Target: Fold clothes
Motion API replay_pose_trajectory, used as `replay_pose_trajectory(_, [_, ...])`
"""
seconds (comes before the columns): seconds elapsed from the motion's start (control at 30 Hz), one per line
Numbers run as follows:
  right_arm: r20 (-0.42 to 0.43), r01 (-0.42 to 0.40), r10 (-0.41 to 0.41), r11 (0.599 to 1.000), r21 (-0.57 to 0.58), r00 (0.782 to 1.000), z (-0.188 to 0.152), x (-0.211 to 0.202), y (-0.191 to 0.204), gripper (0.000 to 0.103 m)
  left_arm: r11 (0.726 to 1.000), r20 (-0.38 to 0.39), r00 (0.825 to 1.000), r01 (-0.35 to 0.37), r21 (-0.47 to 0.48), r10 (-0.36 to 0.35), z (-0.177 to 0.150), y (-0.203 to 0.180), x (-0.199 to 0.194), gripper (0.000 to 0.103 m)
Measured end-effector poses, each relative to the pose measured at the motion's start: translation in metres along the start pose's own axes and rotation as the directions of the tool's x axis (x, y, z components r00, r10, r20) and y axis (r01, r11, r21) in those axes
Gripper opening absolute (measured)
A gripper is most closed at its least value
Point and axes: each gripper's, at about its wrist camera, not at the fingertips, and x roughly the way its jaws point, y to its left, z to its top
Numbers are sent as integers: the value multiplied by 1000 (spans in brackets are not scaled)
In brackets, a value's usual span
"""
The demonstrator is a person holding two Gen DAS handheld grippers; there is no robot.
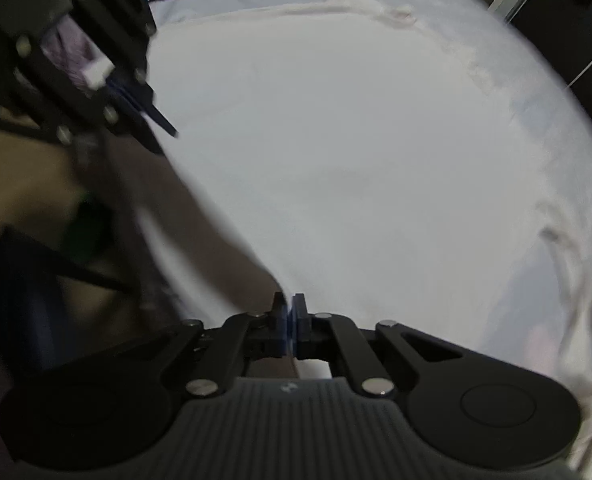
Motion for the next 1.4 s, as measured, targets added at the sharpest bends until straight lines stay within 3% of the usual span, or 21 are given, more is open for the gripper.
replay_pose_trajectory(0.2, [-60, -74, 71, 996, -49, 996, -2, 5, 10, 2, 995, -72, 994, 88, 51, -84, -5, -9, 6, 0])
replay_pose_trajectory(0.3, [-72, -65, 61, 997, -49, 996, -1, 10, 8, 2, 997, -104, 993, 61, 36, -57, -8, -6, 14, 0])
replay_pose_trajectory(0.43, [-88, -57, 54, 998, -36, 995, 2, 19, 4, 3, 997, -117, 992, 36, -74, -45, -9, 11, 24, 1])
replay_pose_trajectory(0.5, [-91, -75, 73, 997, -14, 993, 3, 20, -1, 9, 991, -126, 991, 37, -131, -53, -10, 19, 28, 11])
replay_pose_trajectory(0.53, [-88, -83, 83, 997, -3, 993, 4, 19, -2, 12, 988, -129, 990, 44, -151, -64, -11, 22, 27, 21])
replay_pose_trajectory(0.6, [-66, -95, 96, 995, 22, 993, 0, 9, -13, 34, 985, -116, 991, 53, -165, -73, -12, 23, 20, 31])
replay_pose_trajectory(0.67, [-39, -108, 110, 993, 50, 993, -2, -5, -26, 37, 985, -93, 993, 61, -164, -77, -10, 24, 13, 41])
replay_pose_trajectory(0.8, [35, -148, 145, 980, 133, 989, 4, -28, -44, 40, 979, -52, 995, 73, -192, -84, -6, 30, -2, 43])
replay_pose_trajectory(0.87, [64, -145, 135, 975, 168, 989, 7, -35, -54, 46, 976, -43, 997, 56, -209, -66, -3, 37, -8, 43])
replay_pose_trajectory(1.03, [96, -40, 17, 968, 246, 995, 19, -43, -82, 64, 963, -24, 1000, -23, -267, 17, -1, 70, -29, 43])
replay_pose_trajectory(1.23, [104, 9, -38, 965, 263, 994, 47, -45, -108, 65, 917, -43, 986, -165, -362, 160, -5, 147, -64, 44])
replay_pose_trajectory(1.3, [114, 27, -59, 966, 258, 992, 60, -44, -113, 65, 882, -61, 975, -220, -417, 214, -8, 180, -74, 46])
replay_pose_trajectory(1.4, [139, 49, -91, 959, 280, 986, 74, -36, -125, 65, 806, -107, 951, -302, -509, 289, -21, 230, -85, 47])
